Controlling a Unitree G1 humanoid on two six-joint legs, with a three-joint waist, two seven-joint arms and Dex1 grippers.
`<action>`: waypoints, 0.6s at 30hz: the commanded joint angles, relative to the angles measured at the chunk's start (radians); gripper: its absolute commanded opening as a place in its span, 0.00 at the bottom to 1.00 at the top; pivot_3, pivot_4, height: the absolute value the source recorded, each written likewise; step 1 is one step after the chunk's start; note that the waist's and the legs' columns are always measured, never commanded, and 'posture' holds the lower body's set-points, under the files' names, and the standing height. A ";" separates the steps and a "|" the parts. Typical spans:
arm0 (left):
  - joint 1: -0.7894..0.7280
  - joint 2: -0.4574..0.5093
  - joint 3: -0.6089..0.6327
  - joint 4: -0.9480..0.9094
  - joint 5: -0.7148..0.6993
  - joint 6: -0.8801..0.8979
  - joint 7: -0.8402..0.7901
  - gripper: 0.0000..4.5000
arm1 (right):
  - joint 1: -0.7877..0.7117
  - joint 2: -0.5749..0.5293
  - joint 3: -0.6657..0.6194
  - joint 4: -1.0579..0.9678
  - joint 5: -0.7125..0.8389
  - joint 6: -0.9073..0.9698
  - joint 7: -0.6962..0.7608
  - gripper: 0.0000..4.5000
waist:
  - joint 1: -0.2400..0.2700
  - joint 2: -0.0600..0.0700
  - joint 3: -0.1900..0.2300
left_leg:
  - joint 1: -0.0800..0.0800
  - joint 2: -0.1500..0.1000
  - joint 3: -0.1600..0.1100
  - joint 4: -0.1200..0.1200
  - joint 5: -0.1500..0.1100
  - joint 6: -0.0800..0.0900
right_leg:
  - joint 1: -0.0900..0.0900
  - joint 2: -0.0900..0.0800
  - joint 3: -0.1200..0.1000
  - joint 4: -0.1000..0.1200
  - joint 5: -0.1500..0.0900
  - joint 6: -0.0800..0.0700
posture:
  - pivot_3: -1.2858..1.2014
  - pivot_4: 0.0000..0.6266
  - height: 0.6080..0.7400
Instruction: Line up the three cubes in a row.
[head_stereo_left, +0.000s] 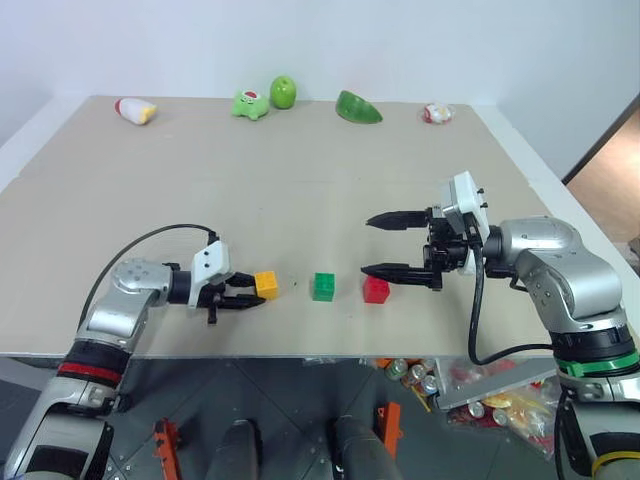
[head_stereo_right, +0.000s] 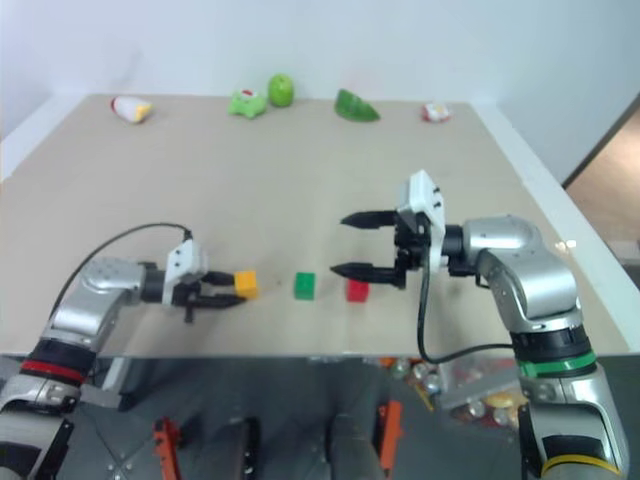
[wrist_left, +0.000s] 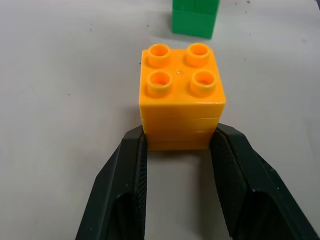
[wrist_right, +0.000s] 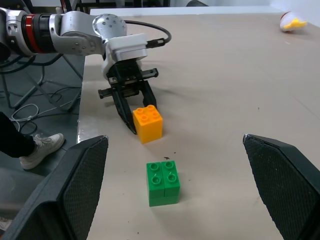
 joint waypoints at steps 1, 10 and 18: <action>-0.027 0.002 -0.011 0.003 -0.012 0.004 -0.044 0.28 | 0.020 -0.038 -0.052 -0.066 0.045 0.028 0.013 1.00 | 0.000 0.000 0.000 | 0.000 0.000 0.000 0.000 0.000 0.000 | 0.000 0.000 0.000 0.000 0.000 0.000 | 0.52 0.24 0.95; -0.035 0.013 -0.035 0.023 0.007 -0.018 -0.105 0.28 | 0.104 -0.108 -0.068 -0.077 0.060 0.049 0.042 1.00 | -0.001 0.000 0.000 | 0.000 0.000 0.000 -0.003 -0.001 0.000 | -0.001 0.000 0.000 0.000 -0.001 0.001 | 0.52 0.24 0.95; -0.059 0.012 -0.045 0.098 0.028 -0.077 -0.122 0.28 | 0.108 -0.107 -0.074 -0.091 0.066 0.059 0.027 1.00 | -0.001 0.000 0.000 | 0.000 0.000 0.000 -0.002 -0.001 0.000 | 0.000 0.000 0.000 0.000 -0.001 0.001 | 0.52 0.24 0.95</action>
